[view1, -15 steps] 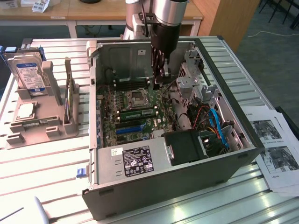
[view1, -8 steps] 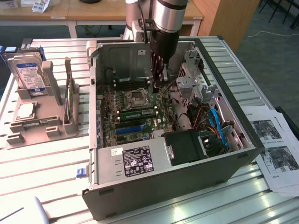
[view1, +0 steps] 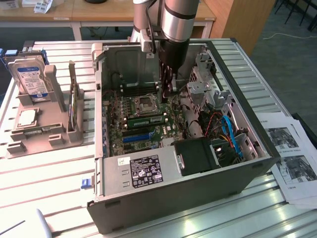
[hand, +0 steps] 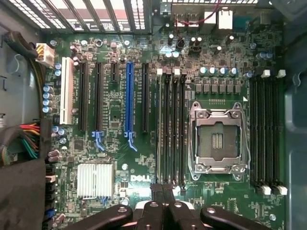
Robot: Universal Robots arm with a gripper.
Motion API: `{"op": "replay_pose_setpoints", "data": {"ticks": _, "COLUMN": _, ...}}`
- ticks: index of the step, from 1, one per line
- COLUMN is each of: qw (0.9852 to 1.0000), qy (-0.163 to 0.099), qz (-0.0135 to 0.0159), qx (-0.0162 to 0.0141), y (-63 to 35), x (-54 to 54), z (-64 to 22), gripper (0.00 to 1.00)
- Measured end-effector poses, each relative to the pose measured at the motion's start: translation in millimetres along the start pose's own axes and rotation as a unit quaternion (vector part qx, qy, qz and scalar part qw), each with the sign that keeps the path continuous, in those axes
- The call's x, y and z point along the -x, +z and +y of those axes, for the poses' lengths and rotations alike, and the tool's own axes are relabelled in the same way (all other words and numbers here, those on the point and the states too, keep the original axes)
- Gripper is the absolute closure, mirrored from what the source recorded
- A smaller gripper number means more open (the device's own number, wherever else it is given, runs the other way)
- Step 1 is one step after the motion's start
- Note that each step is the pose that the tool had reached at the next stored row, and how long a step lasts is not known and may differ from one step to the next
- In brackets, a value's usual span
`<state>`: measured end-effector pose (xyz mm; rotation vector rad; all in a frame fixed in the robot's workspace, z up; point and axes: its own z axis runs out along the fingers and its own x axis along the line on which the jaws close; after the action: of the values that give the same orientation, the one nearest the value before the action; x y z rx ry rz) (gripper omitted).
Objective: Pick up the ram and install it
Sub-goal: 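Press down the ram until it locks into place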
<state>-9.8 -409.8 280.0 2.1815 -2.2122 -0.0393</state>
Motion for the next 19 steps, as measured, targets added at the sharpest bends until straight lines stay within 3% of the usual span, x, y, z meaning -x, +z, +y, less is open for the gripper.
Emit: {"op": "replay_pose_setpoints", "data": {"ticks": 19, "qw": 1.0000, "qy": 0.000, "qz": -0.0001, "qx": 0.0000, "y": 33.8, "x": 0.3, "z": -1.4, "gripper": 0.90}}
